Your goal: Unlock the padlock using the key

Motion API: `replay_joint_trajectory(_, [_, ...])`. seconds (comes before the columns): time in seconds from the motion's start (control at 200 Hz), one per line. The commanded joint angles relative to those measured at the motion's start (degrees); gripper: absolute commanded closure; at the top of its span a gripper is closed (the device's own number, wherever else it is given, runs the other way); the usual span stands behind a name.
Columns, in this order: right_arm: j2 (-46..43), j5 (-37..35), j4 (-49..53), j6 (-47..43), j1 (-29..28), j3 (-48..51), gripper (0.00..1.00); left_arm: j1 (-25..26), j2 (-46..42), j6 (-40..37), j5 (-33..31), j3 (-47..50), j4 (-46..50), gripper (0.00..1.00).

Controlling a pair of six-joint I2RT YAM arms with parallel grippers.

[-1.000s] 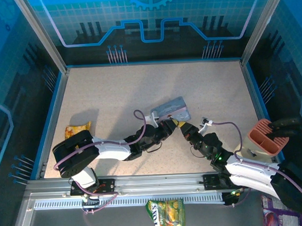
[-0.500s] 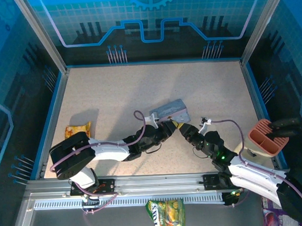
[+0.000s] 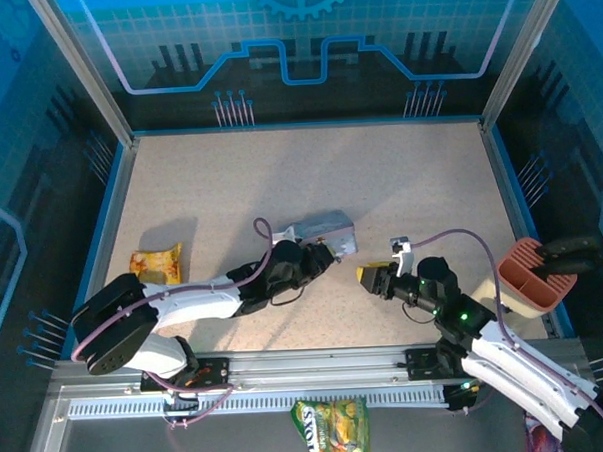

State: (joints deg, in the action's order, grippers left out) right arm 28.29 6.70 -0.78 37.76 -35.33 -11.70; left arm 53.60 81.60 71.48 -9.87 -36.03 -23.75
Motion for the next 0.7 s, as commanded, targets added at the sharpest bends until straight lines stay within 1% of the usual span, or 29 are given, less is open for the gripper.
replay_joint_trajectory(0.0, [-1.35, -0.71, 2.96, -16.82, -2.61, -2.47, 0.64, -1.41, -3.41, -3.28, 2.73, 0.83, 0.74, 1.00])
replay_joint_trajectory(0.085, [-1.13, -6.23, -1.41, -24.60, -7.36, -0.86, 0.65, -2.16, -3.94, -3.29, 4.42, 1.40, 2.28, 1.00])
replay_joint_trajectory(0.13, [-0.26, -8.85, -5.43, -26.30, -9.27, 0.58, 0.65, -2.36, -4.29, -3.46, 4.94, 1.70, 3.01, 1.00])
replay_joint_trajectory(0.165, [0.79, -9.49, -8.88, -27.16, -10.30, 1.77, 0.64, -2.53, -4.64, -3.54, 5.43, 2.05, 3.23, 1.00])
replay_joint_trajectory(0.25, [6.32, -10.52, -18.95, -30.27, -13.16, 3.87, 0.63, -2.80, -5.32, -4.01, 6.78, 2.45, 4.16, 1.00])
replay_joint_trajectory(0.435, [21.58, -16.24, -29.67, -39.96, -20.65, 2.11, 0.62, -2.80, -8.03, -4.50, 7.76, 4.20, 5.41, 1.00])
replay_joint_trajectory(0.56, [28.19, -18.30, -38.86, -42.63, -22.11, 2.83, 0.62, -2.81, -10.14, -5.56, 8.12, 4.52, 8.25, 1.00])
replay_joint_trajectory(0.695, [33.38, -20.26, -43.43, -45.00, -23.53, 2.39, 0.63, -2.80, -11.61, -5.90, 8.63, 5.40, 9.38, 1.00])
